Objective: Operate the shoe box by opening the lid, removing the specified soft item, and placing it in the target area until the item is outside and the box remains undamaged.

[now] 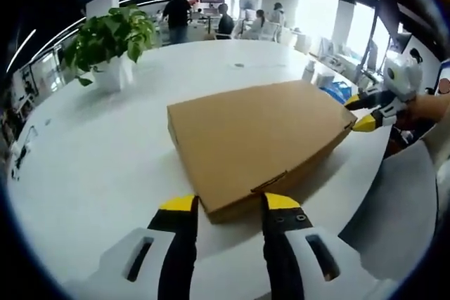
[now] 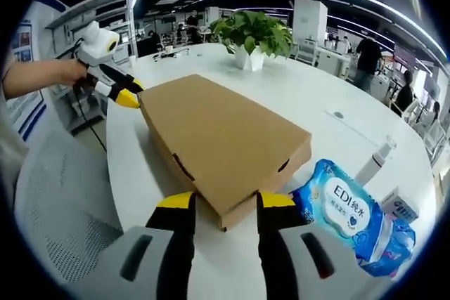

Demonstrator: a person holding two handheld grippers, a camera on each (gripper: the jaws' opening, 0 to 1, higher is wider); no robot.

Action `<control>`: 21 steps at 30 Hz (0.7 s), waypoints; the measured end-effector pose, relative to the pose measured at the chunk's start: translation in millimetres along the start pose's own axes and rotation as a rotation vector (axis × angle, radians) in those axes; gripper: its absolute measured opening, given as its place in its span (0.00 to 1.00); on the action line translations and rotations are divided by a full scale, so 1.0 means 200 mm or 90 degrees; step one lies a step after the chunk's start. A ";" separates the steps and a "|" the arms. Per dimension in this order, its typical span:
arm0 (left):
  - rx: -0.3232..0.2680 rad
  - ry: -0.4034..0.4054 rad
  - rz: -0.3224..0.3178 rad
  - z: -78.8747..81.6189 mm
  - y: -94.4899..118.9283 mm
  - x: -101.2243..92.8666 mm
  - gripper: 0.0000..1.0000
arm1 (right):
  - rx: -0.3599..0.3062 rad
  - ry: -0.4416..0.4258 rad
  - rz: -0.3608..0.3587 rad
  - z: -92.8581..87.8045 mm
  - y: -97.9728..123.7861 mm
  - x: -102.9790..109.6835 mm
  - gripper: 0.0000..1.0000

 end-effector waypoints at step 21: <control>0.005 0.014 -0.002 0.09 -0.11 0.06 0.39 | 0.008 -0.003 -0.015 0.03 -0.10 -0.10 0.32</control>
Point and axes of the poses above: the point that each gripper's makers call its tool centre point, and the gripper's own axes: y roughly backward along the fingers, x roughly to its left, z roughly out of its top, the point moved 10 cm from there along y, roughly backward along the fingers, and after that the axes turned 13 degrees about -z, right-handed, at the moved point
